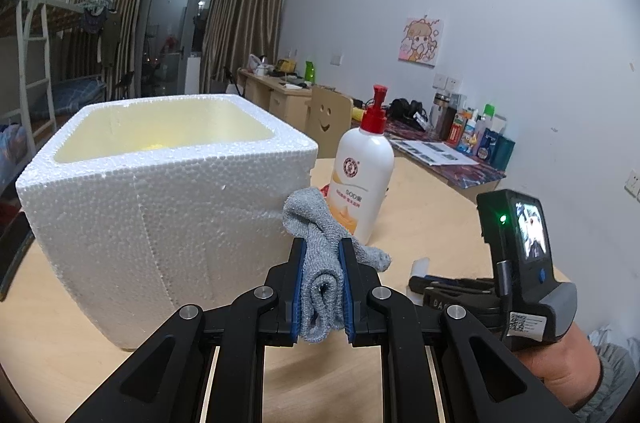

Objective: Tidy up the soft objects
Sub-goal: 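Grasp the white foam strip with the right tool while the left tool lifts the sock, then carry the sock in the left tool while the right tool carries the strip over the box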

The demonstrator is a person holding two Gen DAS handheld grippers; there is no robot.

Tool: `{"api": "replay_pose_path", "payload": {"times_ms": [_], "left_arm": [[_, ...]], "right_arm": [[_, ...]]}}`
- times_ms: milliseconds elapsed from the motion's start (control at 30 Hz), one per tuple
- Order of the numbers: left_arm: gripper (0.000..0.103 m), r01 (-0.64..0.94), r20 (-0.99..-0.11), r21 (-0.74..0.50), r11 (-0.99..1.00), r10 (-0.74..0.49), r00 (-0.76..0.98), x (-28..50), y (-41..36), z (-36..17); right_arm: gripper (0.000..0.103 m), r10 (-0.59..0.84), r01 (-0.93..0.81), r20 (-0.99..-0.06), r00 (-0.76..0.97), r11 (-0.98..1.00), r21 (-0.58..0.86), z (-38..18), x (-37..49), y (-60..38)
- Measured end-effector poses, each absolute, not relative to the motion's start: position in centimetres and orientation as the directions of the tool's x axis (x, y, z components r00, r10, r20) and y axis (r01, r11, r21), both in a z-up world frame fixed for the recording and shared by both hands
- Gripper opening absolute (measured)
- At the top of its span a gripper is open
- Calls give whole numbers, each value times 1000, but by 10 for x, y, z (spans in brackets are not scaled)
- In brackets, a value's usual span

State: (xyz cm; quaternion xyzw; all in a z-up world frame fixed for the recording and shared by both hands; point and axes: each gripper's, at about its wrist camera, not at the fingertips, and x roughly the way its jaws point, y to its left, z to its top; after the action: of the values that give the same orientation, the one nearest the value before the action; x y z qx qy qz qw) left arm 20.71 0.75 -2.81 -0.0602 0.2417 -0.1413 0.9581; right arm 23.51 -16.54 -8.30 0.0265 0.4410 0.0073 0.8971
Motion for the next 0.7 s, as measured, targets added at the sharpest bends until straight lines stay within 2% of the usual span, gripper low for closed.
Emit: {"api": "replay_pose_path", "payload": {"times_ms": [67, 100, 200, 333, 367, 433, 467, 500, 700], "left_arm": [[16, 246, -438, -190, 950, -307, 845, 206, 8, -27], [16, 249, -436, -190, 950, -309, 845, 206, 8, -27], [16, 256, -432, -190, 948, -315, 845, 202, 9, -26], [16, 259, -427, -193, 946, -319, 846, 200, 11, -26], [16, 259, -423, -190, 947, -317, 849, 198, 11, -26], [16, 258, -422, -188, 948, -315, 850, 198, 13, -26], [16, 257, -423, -188, 948, -314, 850, 198, 13, -26], [16, 256, -424, -191, 948, -315, 849, 198, 14, -26], [16, 259, -416, -183, 948, -313, 854, 196, 13, -24]], "right_arm": [[22, 26, 34, -798, 602, 998, 58, -85, 235, -168], [29, 21, 55, -802, 597, 996, 67, -86, 235, -172], [37, 9, 65, -801, 598, 996, 59, -85, 233, -174], [38, 21, 41, -799, 601, 998, 57, -86, 238, -166], [37, 40, 13, -799, 601, 998, 59, -86, 240, -159], [18, 38, -32, -796, 604, 999, 24, -88, 242, -147], [17, 26, -44, -788, 615, 999, -1, -88, 242, -142], [12, 33, -53, -784, 620, 999, 1, -87, 242, -142], [11, 101, -105, -764, 638, 994, 43, -73, 231, -147]]}}
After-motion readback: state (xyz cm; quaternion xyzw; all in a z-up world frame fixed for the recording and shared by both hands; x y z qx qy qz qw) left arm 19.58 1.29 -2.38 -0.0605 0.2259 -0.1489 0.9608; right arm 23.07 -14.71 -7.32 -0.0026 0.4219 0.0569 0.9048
